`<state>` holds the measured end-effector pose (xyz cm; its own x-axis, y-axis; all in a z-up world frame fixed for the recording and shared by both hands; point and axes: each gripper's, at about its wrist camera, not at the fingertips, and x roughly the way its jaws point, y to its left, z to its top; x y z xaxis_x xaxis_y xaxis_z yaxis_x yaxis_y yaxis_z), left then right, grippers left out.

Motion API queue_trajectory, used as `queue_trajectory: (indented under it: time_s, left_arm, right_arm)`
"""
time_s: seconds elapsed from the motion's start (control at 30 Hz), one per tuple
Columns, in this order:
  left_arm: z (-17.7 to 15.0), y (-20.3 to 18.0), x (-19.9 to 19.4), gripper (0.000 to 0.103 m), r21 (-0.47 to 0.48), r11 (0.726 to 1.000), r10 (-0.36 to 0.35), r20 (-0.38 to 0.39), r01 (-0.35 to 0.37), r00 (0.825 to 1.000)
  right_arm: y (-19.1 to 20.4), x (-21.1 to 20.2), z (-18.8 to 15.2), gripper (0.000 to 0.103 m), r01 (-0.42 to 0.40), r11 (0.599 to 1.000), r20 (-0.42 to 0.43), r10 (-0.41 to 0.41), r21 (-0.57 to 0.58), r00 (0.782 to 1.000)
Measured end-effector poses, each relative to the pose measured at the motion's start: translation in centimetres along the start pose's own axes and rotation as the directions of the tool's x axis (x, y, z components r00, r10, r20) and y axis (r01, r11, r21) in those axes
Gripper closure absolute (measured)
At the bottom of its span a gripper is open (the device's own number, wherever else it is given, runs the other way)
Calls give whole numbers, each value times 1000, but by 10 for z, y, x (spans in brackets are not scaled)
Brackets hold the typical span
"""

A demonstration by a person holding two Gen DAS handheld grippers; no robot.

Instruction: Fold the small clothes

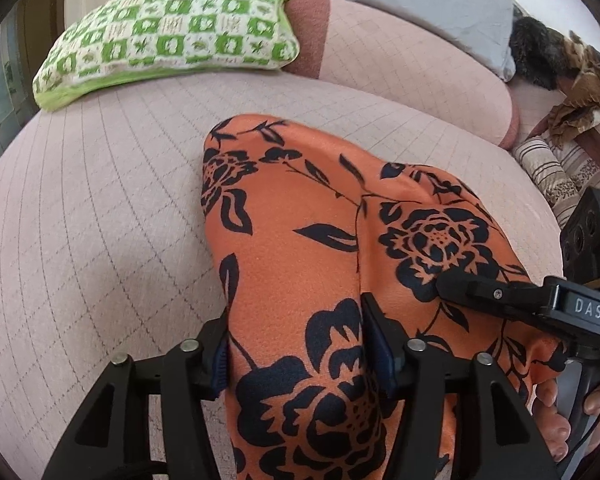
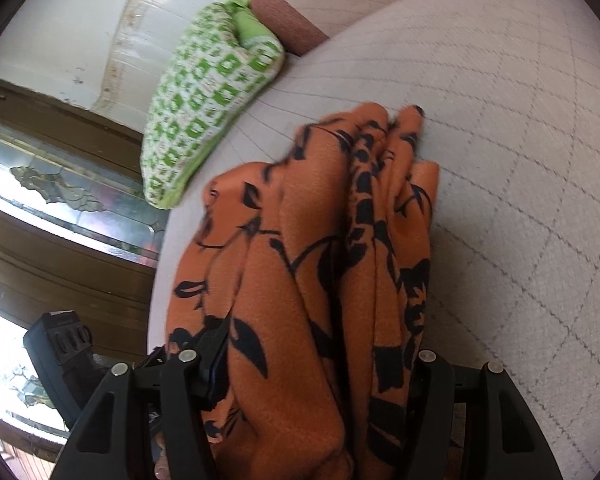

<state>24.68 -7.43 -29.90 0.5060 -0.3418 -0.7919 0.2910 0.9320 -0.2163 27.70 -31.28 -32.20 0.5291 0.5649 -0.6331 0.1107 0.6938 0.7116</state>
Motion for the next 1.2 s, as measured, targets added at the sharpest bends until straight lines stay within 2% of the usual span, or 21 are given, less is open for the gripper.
queue_trajectory:
  time_s: [0.17, 0.37, 0.47, 0.57, 0.7, 0.8, 0.9, 0.93, 1.0, 1.07, 1.13, 1.17, 1.2]
  left_arm:
    - [0, 7, 1, 32, -16, 1000, -7, -9, 7, 1000]
    - [0, 7, -13, 31, 24, 1000, 9, 13, -9, 1000]
    - [0, 12, -25, 32, 27, 1000, 6, 39, -7, 999]
    - [-1, 19, -37, 32, 12, 1000, 8, 66, -9, 998]
    - [-3, 24, -42, 32, -4, 1000, 17, 76, -17, 997]
    - [-5, 20, -44, 32, 17, 999, 44, 89, -46, 995]
    - [-5, 16, -47, 32, 35, 997, 68, 101, -72, 993]
    - [-5, 15, -46, 32, 39, 996, 75, 104, -79, 992]
    - [-4, 15, -44, 32, 49, 995, 85, 105, -91, 991]
    - [-5, 14, -42, 32, 62, 992, 99, 104, -106, 990]
    - [-6, 13, -41, 31, 69, 991, 107, 100, -114, 989]
    - [-6, 14, -39, 29, 71, 991, 107, 93, -113, 990]
    - [-5, 14, -36, 26, 72, 991, 103, 84, -109, 991]
  right_arm:
    - [-10, 6, -1, 38, 6, 999, -26, -5, 33, 1000]
    - [-9, -4, 1, 33, 48, 999, -34, -48, 6, 998]
    - [0, -23, 3, 33, 93, 994, 37, -91, -53, 995]
    - [6, -45, 2, 33, 140, 985, 139, -125, -99, 982]
    - [14, -73, -1, 33, 212, 970, 295, -169, -120, 941]
    - [11, -90, 0, 33, 173, 981, 383, -128, -87, 915]
    - [23, -93, -4, 35, 122, 982, 415, -53, -141, 908]
    - [30, -92, -6, 38, 90, 980, 409, -11, -175, 912]
    - [41, -84, -8, 50, 64, 971, 381, 29, -230, 924]
    - [41, -68, -8, 51, 89, 969, 325, -10, -229, 946]
    - [29, -47, -5, 51, 103, 981, 235, -63, -163, 970]
    - [20, -33, -2, 50, 117, 985, 166, -95, -127, 982]
    - [9, -20, 1, 53, 163, 982, 103, -153, -93, 983]
